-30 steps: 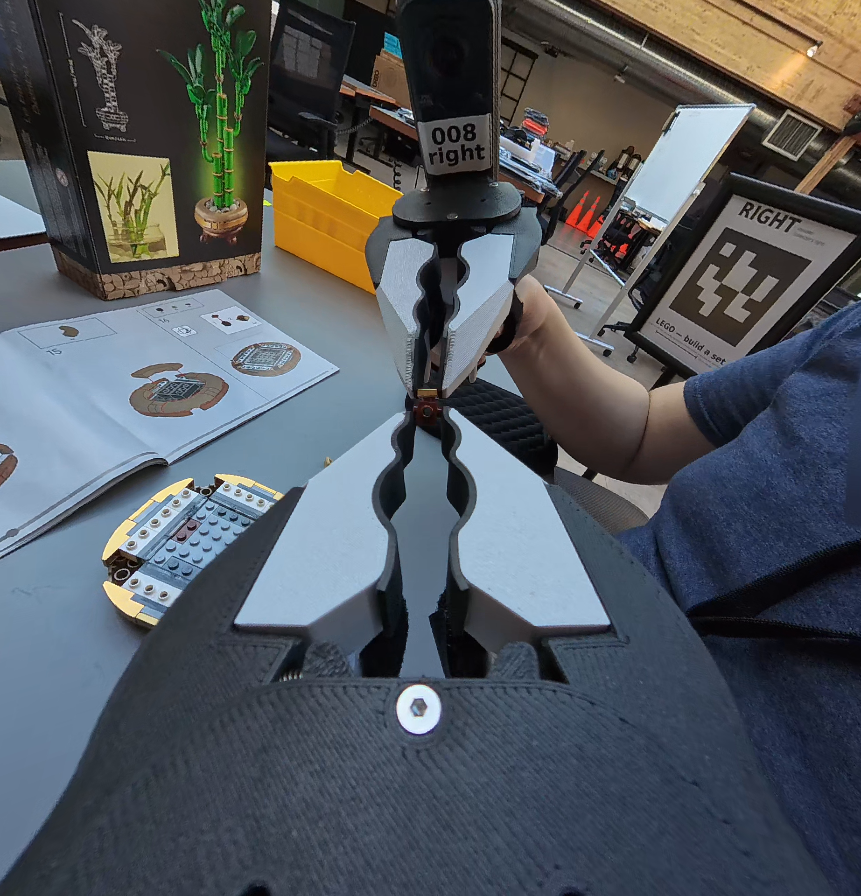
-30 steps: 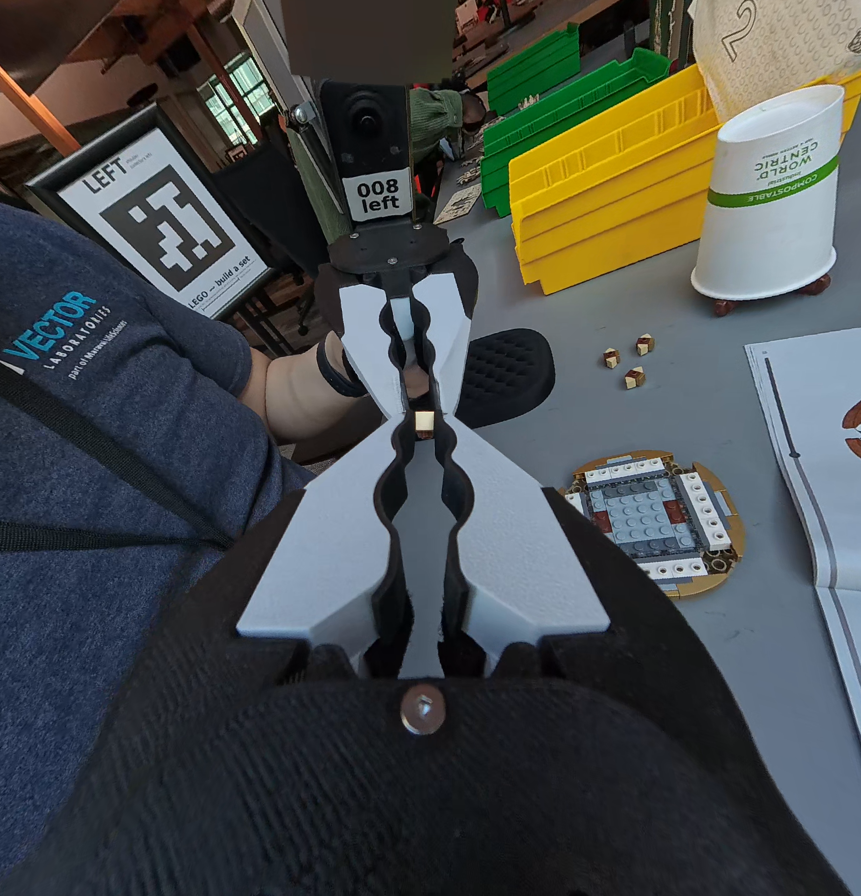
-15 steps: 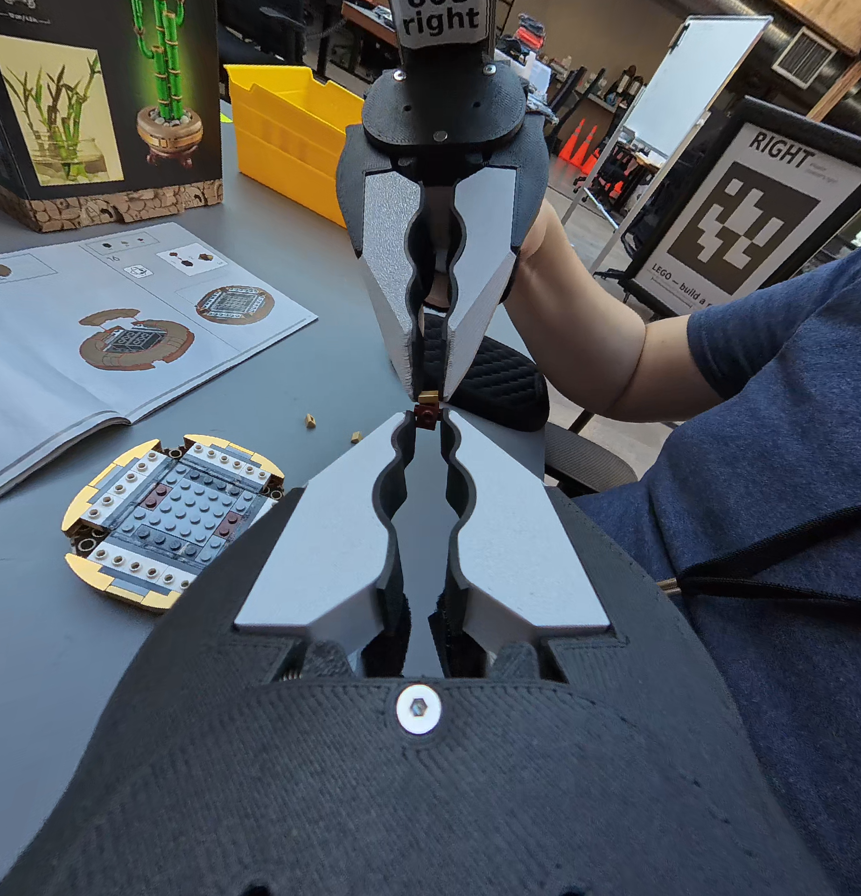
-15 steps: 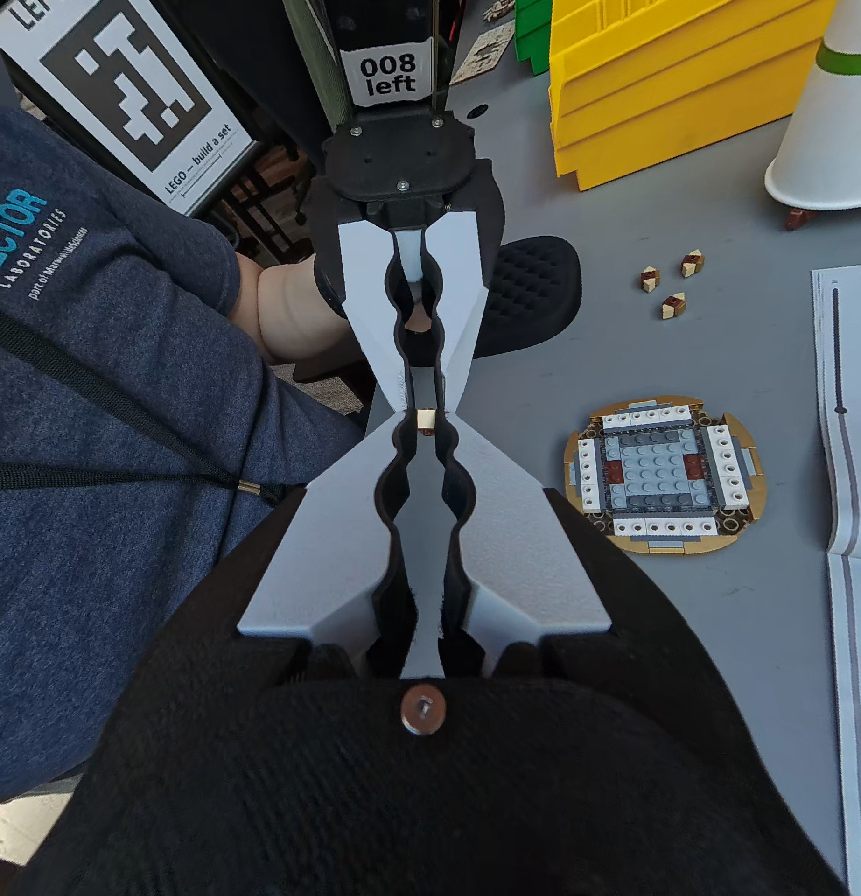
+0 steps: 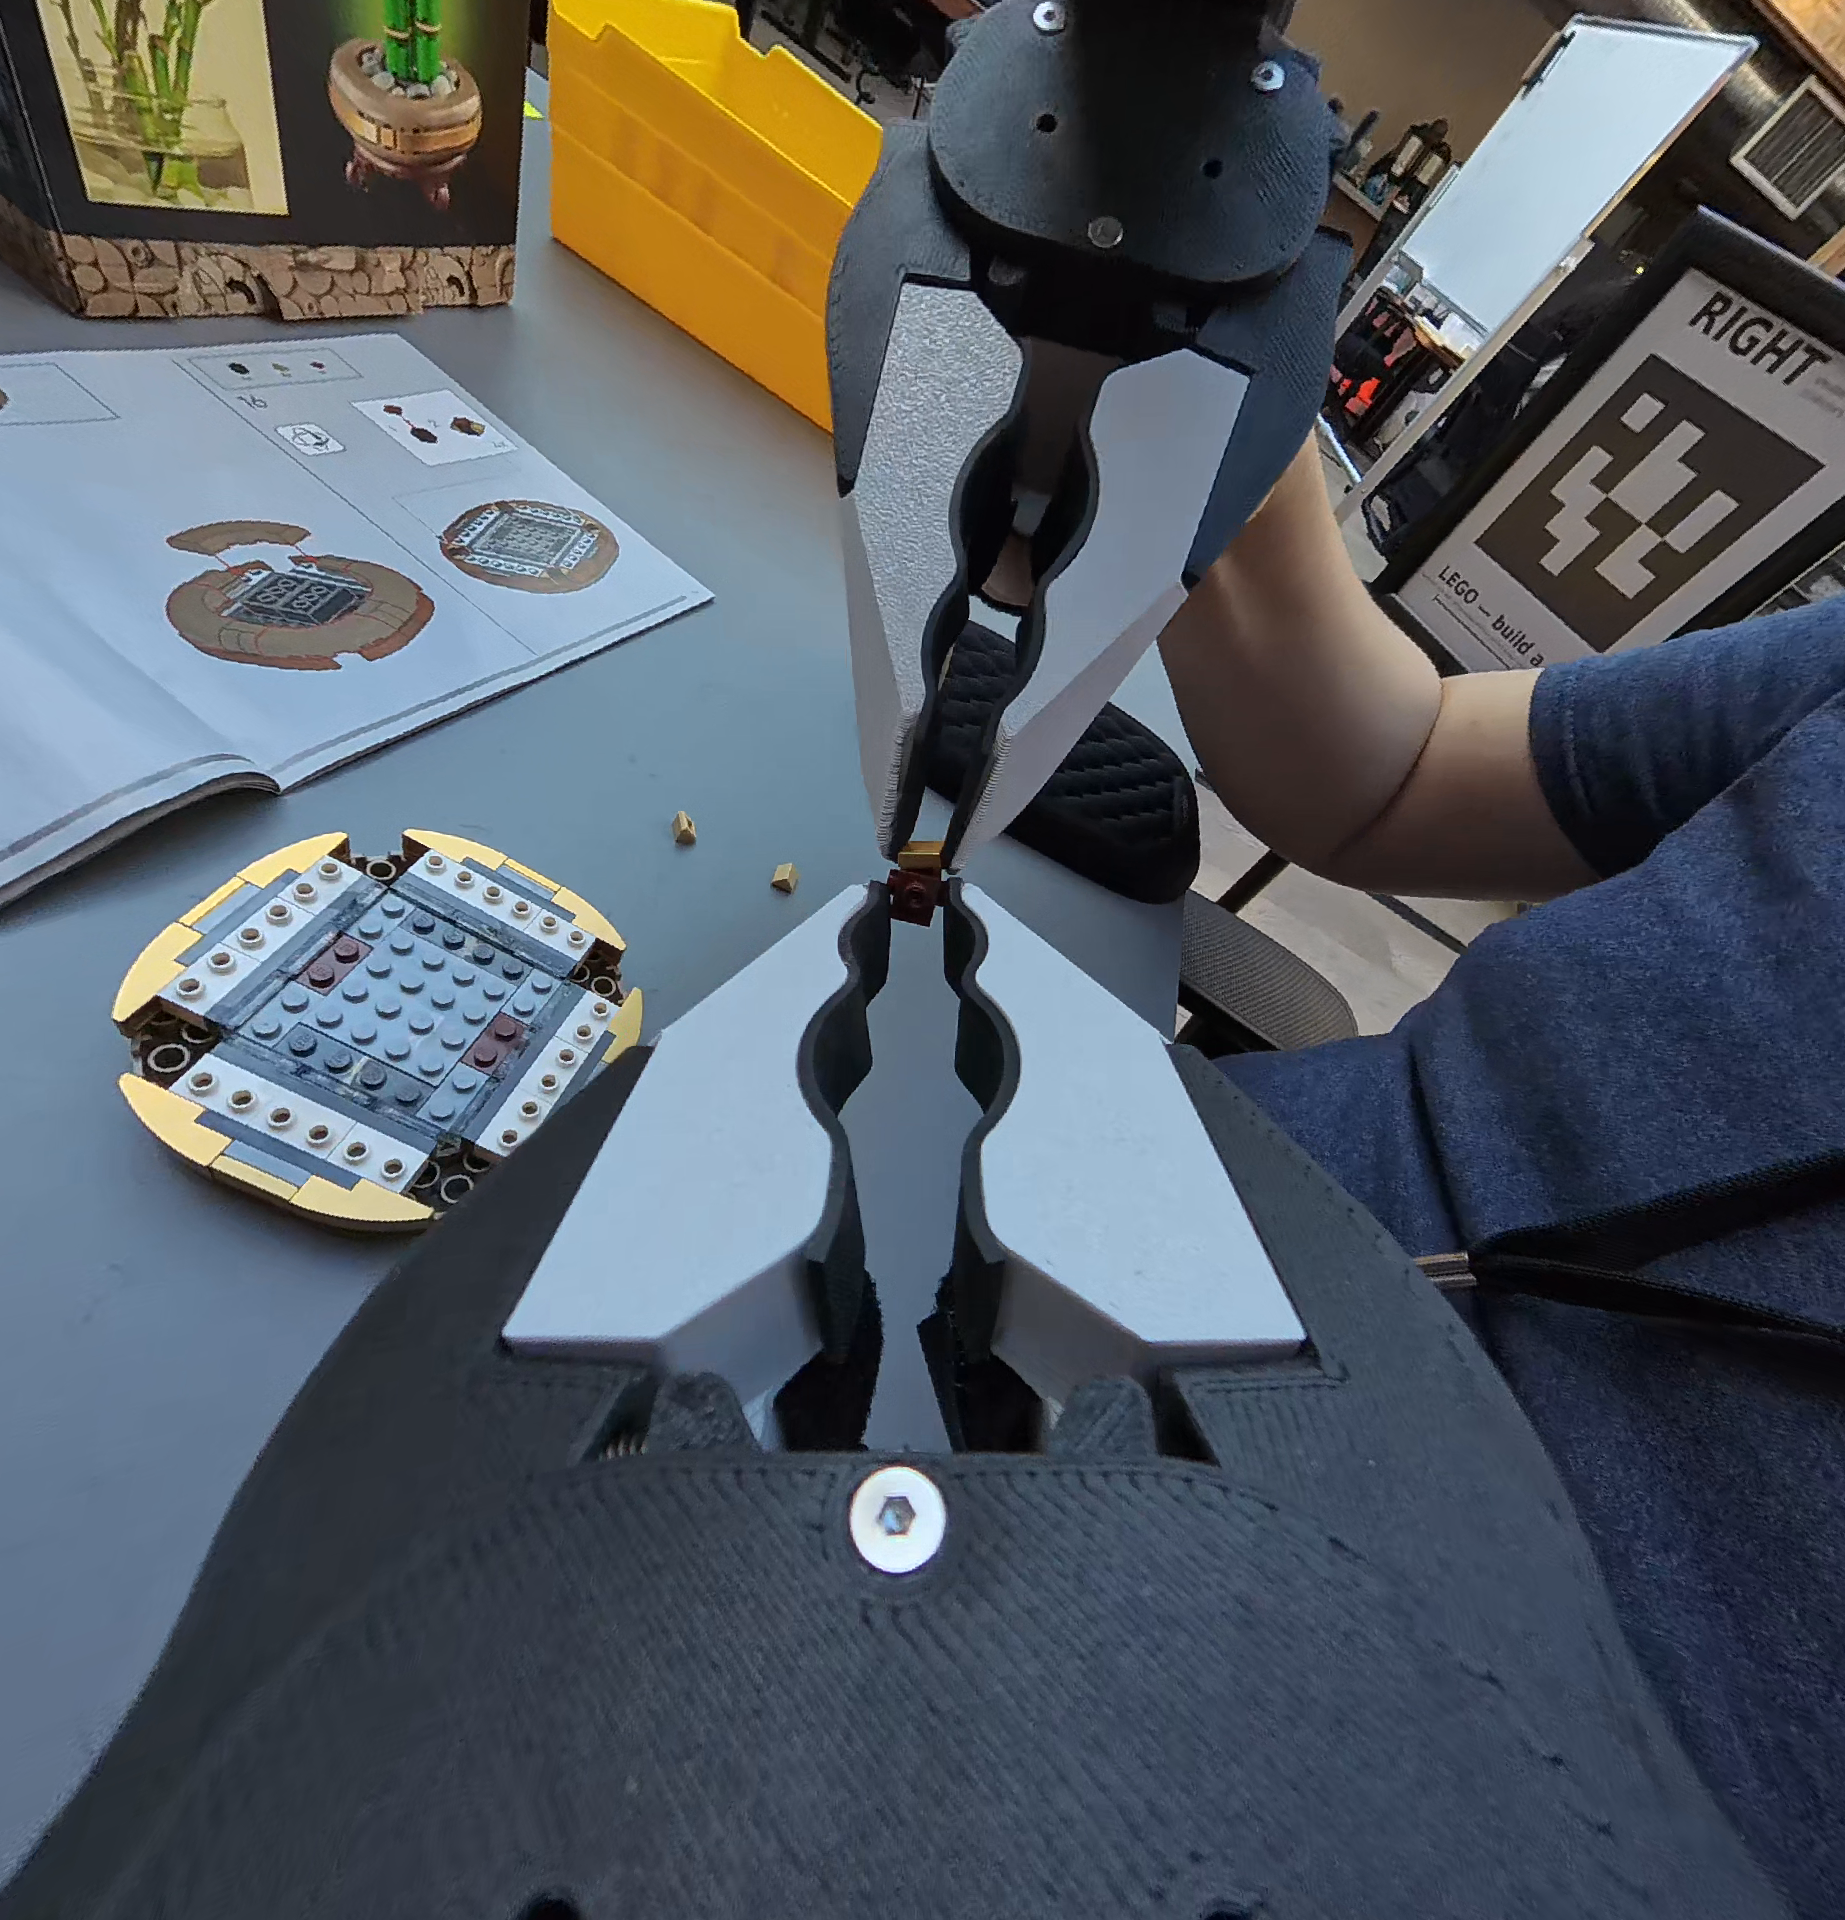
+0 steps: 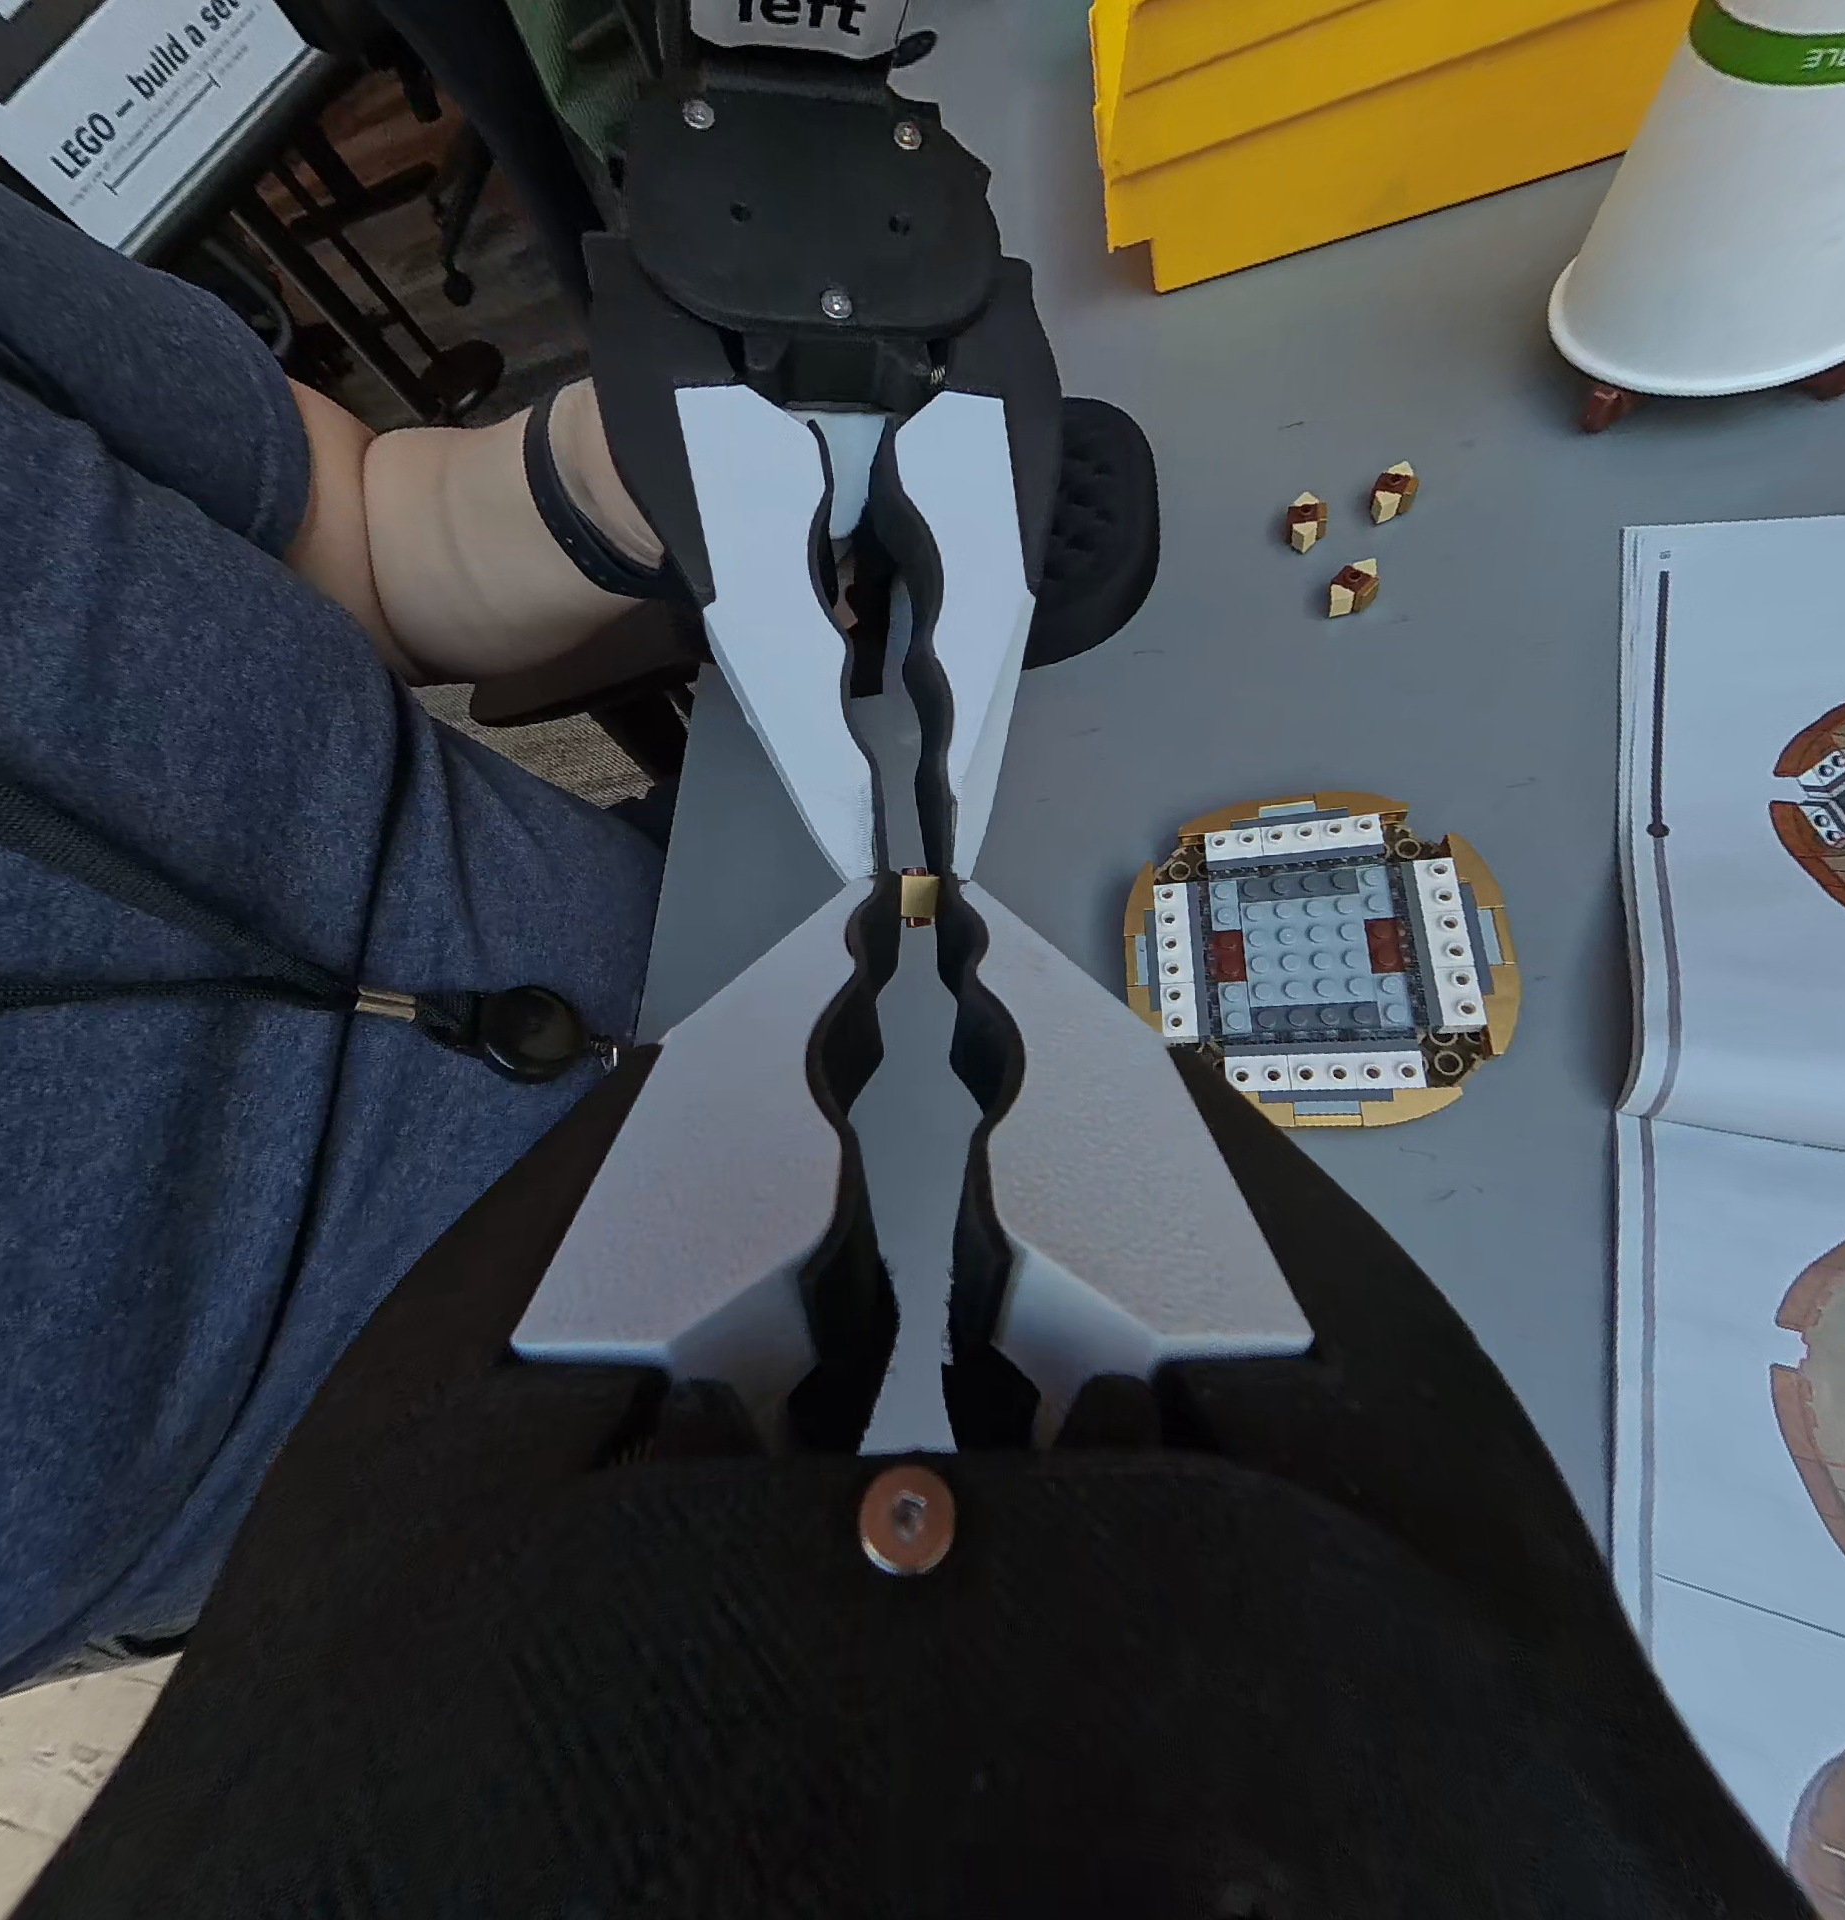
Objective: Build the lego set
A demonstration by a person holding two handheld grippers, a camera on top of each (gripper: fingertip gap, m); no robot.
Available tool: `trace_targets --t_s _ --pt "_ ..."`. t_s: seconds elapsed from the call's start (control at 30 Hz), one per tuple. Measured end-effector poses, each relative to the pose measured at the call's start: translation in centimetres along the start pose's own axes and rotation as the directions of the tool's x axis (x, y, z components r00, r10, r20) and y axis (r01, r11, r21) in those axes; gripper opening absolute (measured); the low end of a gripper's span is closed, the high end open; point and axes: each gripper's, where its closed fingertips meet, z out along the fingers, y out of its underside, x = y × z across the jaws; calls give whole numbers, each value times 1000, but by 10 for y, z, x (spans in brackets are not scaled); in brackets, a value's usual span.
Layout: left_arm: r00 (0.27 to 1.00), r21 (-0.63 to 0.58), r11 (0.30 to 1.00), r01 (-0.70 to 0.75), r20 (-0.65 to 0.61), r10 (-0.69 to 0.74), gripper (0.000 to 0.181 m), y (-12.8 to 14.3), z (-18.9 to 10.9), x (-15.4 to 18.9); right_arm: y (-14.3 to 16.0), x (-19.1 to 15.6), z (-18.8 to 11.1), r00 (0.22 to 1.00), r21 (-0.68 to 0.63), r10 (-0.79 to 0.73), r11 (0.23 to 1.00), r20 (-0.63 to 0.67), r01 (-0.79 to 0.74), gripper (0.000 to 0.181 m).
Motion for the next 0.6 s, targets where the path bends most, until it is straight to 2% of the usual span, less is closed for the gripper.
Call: trace_targets --t_s 0.1,0.2,0.6 --pt "999 11 999 39 -29 -39 8 0 1 -1 1 2 0 999 4 -17 1000 -40 17 8" --pt "997 28 998 58 -60 -56 9 -3 3 -2 0 5 -4 1000 35 11 999 -26 -10 8" --pt "998 86 996 1 -60 4 9 -18 2 4 -12 3 -16 1000 157 21 987 1 -21 9"
